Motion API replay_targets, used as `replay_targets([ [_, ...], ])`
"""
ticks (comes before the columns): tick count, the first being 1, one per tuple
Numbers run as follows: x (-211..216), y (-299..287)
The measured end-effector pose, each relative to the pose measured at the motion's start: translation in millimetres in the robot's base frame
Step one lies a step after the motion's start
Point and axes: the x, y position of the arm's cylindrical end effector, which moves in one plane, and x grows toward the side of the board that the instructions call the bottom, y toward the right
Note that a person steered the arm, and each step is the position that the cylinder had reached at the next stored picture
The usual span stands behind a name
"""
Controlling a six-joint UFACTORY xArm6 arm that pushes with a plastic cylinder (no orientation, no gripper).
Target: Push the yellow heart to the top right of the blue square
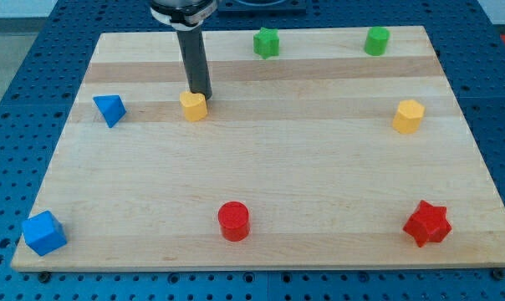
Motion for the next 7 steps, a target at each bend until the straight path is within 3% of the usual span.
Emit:
replay_targets([
  [3, 1.5, 10.7],
  [7, 41.8, -48.1],
])
